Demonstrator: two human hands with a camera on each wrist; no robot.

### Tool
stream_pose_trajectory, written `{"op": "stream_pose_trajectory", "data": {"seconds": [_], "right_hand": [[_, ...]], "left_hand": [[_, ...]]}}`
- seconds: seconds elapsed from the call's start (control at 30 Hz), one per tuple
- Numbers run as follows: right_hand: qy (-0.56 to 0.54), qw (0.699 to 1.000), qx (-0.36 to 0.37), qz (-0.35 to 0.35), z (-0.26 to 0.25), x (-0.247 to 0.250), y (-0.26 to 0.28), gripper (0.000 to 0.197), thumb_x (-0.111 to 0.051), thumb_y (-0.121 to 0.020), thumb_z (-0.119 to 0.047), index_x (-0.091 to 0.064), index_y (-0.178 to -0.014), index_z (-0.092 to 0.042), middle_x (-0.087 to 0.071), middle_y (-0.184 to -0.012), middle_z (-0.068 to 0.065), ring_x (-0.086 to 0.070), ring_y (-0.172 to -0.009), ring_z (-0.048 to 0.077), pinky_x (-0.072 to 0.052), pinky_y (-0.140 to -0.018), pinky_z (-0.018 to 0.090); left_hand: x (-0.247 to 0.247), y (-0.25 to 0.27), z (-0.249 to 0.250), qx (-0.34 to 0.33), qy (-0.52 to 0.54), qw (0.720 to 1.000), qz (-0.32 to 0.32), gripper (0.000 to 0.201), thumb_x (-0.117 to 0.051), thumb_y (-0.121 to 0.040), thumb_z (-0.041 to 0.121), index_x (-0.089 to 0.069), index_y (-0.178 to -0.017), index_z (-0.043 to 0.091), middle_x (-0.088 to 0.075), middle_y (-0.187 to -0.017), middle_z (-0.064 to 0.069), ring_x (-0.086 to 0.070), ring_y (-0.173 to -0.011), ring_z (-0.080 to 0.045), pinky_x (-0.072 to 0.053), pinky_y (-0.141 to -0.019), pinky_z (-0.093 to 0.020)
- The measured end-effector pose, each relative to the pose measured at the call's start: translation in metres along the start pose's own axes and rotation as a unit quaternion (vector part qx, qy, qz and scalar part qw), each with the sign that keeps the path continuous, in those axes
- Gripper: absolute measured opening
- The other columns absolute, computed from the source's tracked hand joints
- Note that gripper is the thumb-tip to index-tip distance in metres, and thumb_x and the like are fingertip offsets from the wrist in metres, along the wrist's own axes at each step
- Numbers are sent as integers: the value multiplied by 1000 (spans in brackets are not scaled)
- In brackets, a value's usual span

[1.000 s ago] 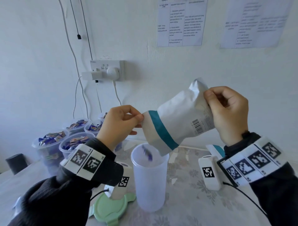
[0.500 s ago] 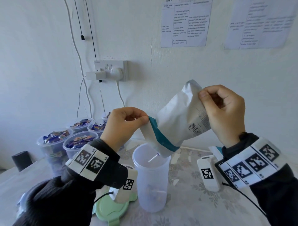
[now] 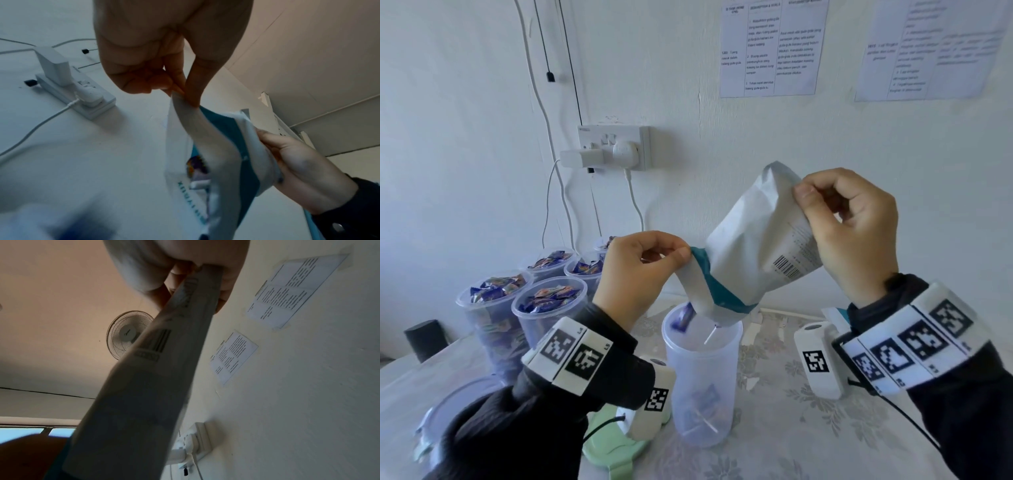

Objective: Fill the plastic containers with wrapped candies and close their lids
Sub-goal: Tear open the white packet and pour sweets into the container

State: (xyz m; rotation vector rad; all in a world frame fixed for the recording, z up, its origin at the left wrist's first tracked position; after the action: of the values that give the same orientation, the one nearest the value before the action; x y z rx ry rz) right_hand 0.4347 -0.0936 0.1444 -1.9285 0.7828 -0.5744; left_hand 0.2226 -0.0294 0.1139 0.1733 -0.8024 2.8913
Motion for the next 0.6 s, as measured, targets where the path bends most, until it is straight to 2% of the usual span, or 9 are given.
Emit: {"op": "stream_pose_trajectory", "data": {"seconds": [0.1, 0.23, 0.33, 0.4, 0.5, 0.6], "right_hand": [[-5, 1000, 3, 13, 1, 4, -5, 9, -61, -87, -16, -64, -79, -16, -58, -68, -23, -53, -63, -4, -38, -62, 7], [6, 1000, 18, -15, -3, -6, 0, 9, -61, -87, -16, -65, -79, -15, -61, -74, -15, -54, -66, 1, -42, -64, 12], [19, 999, 31, -22, -3, -7, -2, 9, -61, -87, -16, -65, -79, -14, -61, -74, -14, -53, -66, 1, -43, -64, 14], [22, 999, 31, -11, -2, -3, -7, 9, -61, -88, -16, -65, -79, -15, -60, -74, -15, -52, -65, -1, -41, -64, 12], [24, 999, 37, -12, -3, -1, -10, 9, -61, -88, -16, -64, -80, -16, -59, -74, -16, -51, -65, -2, -40, -64, 11], [28, 997, 54, -37, -8, -8, -7, 9, -60, -88, -14, -64, -79, -15, -60, -74, -14, -52, -65, 4, -42, -64, 16]], "left_hand": [[5, 0, -3, 16, 15, 1000, 8, 18, -68, -80, 1, -69, -72, 17, -67, -74, -3, -58, -73, -20, -50, -75, -30], [1, 3, -6, 13, 15, 1000, -7, 29, -69, -78, 1, -72, -62, 25, -70, -73, -3, -57, -75, -26, -50, -79, -40], [2, 4, -9, 15, 15, 1000, -2, 32, -70, -78, 1, -72, -61, 28, -69, -69, 2, -55, -72, -25, -47, -74, -37], [6, 2, -13, 26, 27, 999, 8, 30, -70, -79, 1, -72, -62, 27, -67, -70, 0, -52, -72, -25, -45, -74, -37], [6, 4, -15, 30, 43, 999, -1, 23, -75, -74, 10, -74, -64, 31, -67, -76, -6, -50, -74, -27, -44, -75, -39], [0, 8, -12, 26, 54, 998, -7, 11, -70, -64, 22, -74, -64, 32, -69, -75, -6, -52, -75, -28, -46, -77, -42]]}}
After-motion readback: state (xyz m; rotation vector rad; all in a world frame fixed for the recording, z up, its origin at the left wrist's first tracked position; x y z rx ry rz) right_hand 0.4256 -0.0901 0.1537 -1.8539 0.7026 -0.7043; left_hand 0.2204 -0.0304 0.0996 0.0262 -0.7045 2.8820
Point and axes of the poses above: each hand's wrist, its own y-axis away from the middle knuckle, its own x-axis out of the back of the hand, z = x × y, the point moved 1 cm from there along -y, towards the middle knuckle
